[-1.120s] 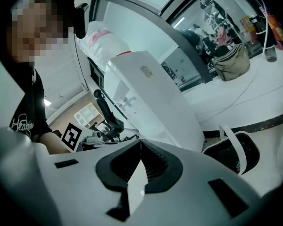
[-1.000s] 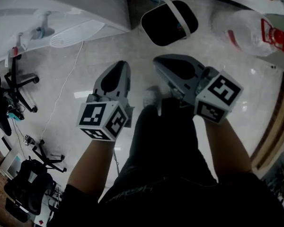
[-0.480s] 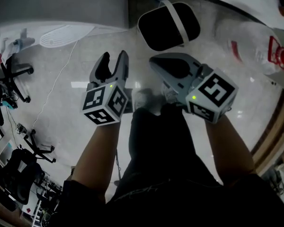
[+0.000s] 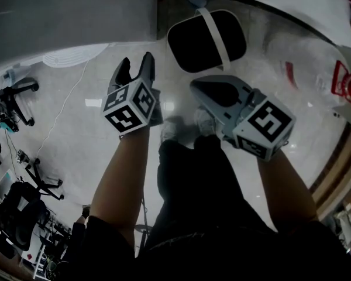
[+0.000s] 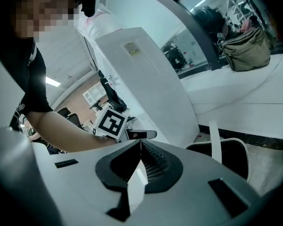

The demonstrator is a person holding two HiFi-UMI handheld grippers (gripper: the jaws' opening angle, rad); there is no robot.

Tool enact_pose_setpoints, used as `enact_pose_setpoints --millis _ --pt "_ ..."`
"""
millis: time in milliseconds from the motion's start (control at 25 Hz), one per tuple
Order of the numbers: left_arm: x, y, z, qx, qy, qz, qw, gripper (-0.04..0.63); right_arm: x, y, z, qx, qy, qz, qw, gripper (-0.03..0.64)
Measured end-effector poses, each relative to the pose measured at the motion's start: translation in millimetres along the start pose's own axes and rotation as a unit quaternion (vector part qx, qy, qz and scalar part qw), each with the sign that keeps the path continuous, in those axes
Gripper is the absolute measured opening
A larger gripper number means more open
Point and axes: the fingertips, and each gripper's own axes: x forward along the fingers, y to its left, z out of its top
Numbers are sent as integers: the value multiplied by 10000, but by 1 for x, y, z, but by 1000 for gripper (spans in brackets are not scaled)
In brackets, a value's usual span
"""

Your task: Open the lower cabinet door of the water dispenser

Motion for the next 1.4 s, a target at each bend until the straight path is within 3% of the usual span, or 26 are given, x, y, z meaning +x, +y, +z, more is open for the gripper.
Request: enact_pose_setpoints --millis 280,560,1040,1200,1400 --pt "29 16 -5 -206 150 334 9991 250 -3 -5 -9 89 127 85 9998 14" --pt "39 32 12 -279 -56 739 9969 250 -12 -10 -14 12 233 93 9997 14" --pt "44 38 22 -89 -102 1205 9926 247 -15 -11 -15 25 223 130 9997 14" --pt "44 43 21 139 0 1440 9895 218 -17 -10 -19 -27 261 136 9996 14" --pt "43 43 21 158 -14 1426 9897 212 -19 -10 -19 -74 293 124 9995 14"
